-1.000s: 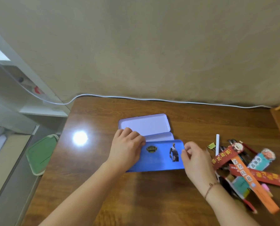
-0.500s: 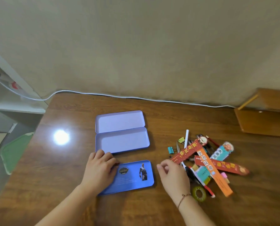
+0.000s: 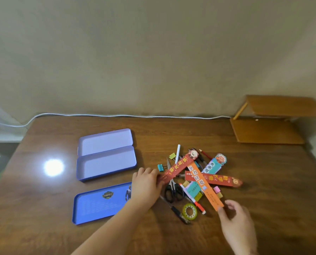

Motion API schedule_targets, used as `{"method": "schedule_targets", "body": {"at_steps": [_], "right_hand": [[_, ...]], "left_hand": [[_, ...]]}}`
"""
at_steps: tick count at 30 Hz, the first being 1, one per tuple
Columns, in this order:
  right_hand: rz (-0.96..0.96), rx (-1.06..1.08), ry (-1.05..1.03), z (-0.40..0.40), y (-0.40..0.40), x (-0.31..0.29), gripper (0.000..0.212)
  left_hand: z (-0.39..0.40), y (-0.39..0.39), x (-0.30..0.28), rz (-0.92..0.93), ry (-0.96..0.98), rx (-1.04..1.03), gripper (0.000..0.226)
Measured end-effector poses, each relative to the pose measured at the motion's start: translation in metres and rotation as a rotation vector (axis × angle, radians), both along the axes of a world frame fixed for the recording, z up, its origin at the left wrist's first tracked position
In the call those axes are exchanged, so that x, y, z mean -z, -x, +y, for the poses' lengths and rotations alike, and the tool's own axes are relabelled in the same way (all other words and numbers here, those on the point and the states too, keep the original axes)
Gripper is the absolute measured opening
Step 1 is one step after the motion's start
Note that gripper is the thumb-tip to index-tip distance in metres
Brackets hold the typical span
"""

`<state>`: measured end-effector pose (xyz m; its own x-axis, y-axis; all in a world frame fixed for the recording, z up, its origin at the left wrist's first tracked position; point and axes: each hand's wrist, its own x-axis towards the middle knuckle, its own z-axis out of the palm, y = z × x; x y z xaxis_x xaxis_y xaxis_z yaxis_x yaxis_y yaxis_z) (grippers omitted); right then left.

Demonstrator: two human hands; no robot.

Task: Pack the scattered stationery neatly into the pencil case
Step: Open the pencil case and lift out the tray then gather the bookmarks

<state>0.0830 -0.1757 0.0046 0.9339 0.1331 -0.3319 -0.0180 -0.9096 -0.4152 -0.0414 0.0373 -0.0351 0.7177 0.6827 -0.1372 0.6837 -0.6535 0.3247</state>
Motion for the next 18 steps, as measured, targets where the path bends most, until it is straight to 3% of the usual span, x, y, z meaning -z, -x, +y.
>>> {"method": "schedule_targets", "body": {"at_steps": [4, 10, 14, 18], "right_hand": [[0.083, -0.061, -0.034, -0.001, -0.013, 0.003, 0.036], [0.231, -0.054, -0.127, -0.002, -0.027, 0.005, 0.034], [0.304, -0.057, -0.247, -0.012, -0.035, 0.008, 0.021], [0.434, 0.101, -0.495, -0.021, -0.044, -0.003, 0.014]], "left_hand": [[-0.012, -0.018, -0.002, 0.063, -0.034, -0.049, 0.041], [-0.016, -0.025, -0.015, 0.070, 0.055, -0.142, 0.032], [-0.020, -0.019, -0.022, -0.181, 0.445, -0.273, 0.007], [-0.041, -0.014, -0.029, -0.587, 0.856, -0.603, 0.018]]}}
